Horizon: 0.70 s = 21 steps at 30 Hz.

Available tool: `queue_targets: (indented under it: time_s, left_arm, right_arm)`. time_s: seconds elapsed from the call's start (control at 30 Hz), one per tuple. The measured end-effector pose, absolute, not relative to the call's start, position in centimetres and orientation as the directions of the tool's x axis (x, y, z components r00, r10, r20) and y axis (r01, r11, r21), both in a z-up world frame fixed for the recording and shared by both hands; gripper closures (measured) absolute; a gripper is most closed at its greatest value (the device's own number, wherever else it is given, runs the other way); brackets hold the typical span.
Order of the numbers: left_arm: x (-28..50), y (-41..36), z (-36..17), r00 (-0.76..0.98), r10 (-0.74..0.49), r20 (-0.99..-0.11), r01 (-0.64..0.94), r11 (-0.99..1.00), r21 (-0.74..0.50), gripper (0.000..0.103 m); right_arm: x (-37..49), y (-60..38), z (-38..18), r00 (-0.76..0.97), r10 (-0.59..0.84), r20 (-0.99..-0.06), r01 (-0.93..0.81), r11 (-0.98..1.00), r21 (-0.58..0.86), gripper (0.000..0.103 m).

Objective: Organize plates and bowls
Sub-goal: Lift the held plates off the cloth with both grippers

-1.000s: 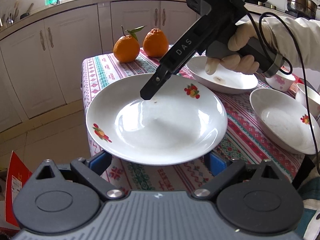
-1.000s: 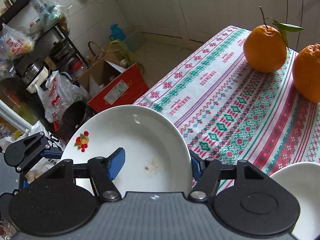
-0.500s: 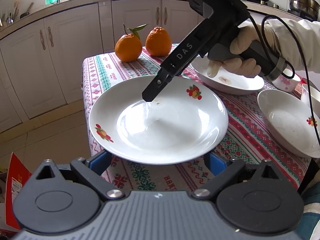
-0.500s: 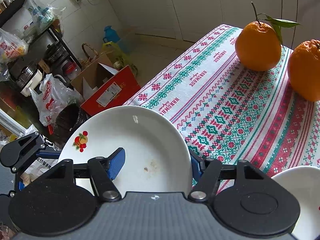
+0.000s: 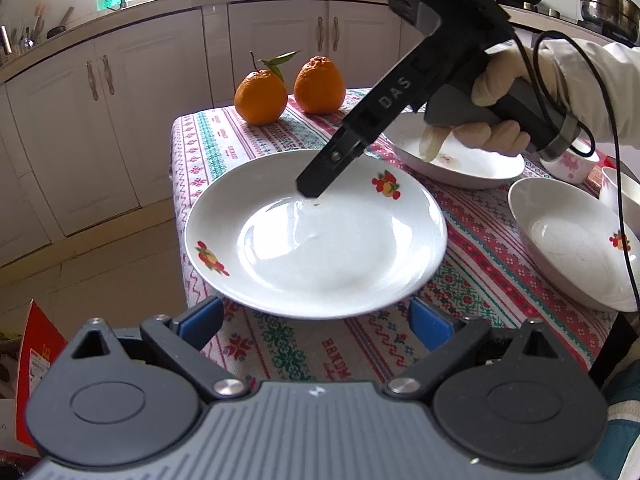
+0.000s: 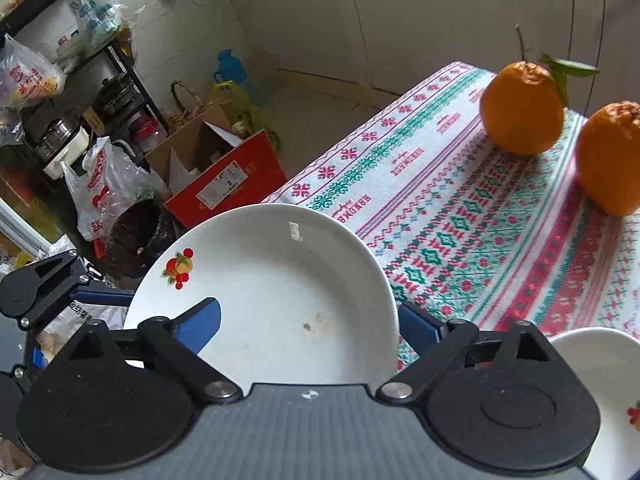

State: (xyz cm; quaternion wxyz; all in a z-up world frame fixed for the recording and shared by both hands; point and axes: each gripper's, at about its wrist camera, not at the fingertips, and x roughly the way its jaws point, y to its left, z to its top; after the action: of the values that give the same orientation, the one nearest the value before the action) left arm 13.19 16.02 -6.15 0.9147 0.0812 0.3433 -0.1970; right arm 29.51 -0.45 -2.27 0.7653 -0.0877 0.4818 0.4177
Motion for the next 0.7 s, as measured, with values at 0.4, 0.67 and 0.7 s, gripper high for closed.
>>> queue_targets:
  time_s: [0.4,0.67,0.7]
  left_arm:
    - [8.9,14.8,-4.3,0.719,-0.278,-0.637,0.371,0.928,0.014,0.004]
    - [6.2,12.7,-3.8,0.727,-0.280,-0.627,0.350,0.936,-0.012,0.004]
    - [5.9,12.4,-3.8,0.726,-0.288,-0.625,0.352,0.936,-0.021,0.004]
  right_arm:
    - [24.1,-4.1,2.2,0.276,0.578,-0.767,-0.731,0.645,0.223,0.000]
    - [18.9,-7.2,4.4,0.355,0.574,-0.738,-0.727,0.666,0.168,0.000]
    - [18.3,-7.7,4.5,0.361,0.574,-0.735,-0.724,0.669,0.166,0.000]
